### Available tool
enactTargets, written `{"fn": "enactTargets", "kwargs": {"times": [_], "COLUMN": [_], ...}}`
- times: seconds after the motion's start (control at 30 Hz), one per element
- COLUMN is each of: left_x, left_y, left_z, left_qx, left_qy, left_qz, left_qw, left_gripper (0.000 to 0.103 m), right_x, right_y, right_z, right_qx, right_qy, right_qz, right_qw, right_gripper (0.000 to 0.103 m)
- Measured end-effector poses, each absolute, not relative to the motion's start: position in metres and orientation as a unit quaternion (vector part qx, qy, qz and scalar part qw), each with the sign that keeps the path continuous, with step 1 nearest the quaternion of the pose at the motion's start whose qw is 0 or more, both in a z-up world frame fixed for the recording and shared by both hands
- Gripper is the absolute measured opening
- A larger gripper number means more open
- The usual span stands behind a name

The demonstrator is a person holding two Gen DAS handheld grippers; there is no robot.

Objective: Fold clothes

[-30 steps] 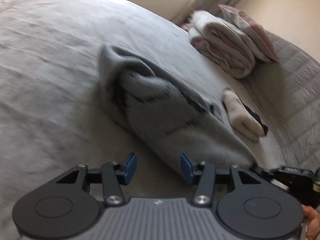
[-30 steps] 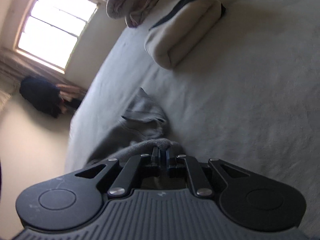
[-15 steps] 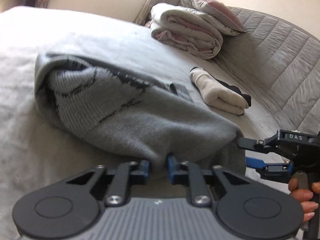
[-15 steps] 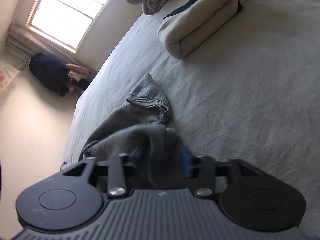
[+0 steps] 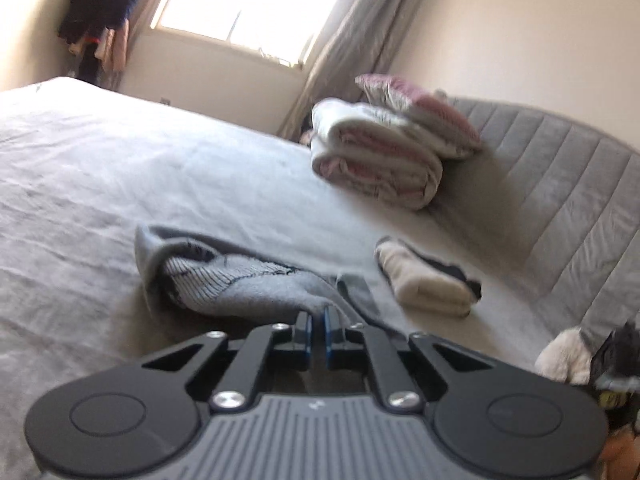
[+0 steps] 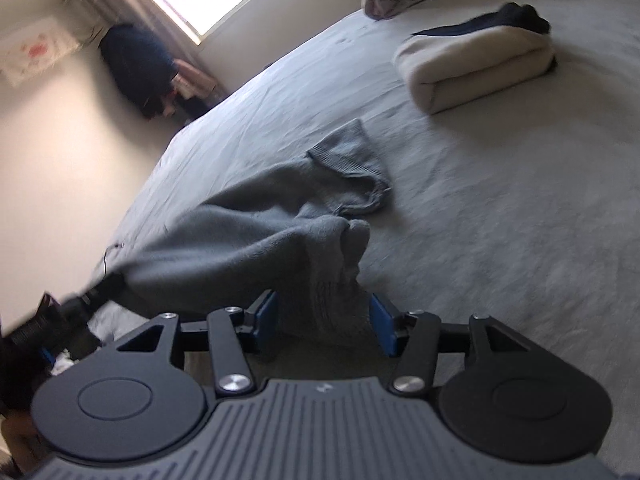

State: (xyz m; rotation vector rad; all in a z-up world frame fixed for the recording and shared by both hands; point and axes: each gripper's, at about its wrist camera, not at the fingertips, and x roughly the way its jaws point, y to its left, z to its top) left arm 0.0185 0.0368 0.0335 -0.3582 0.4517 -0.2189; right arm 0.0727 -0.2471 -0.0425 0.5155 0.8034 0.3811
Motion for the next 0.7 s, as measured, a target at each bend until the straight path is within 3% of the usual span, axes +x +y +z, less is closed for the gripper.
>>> {"fn": "enactTargets", "kwargs": {"times": [0.33,0.7], "left_x": [0.008,0.062], "left_y": [0.060,0.037], "left_z": [0.047,0.023], "left_qx": [-0.218,-0.229], "left_qy": [0.186,0.209], "left_qz": [-0.099,-0.134], "left_qw": [0.953,0.941], "left_gripper": [0.005,0.005], "right_x": [0.068,0.080], "right_y": [-0.212,-0.194], "right_z": [-0.043,-0.043], "right_qx": [0.221,0.218], "right_qy": [0.393,0.378], "right_qz": [0.216,0.218], "right_qw": [0.866,0.873], "right_gripper": [0.055,0.055]}}
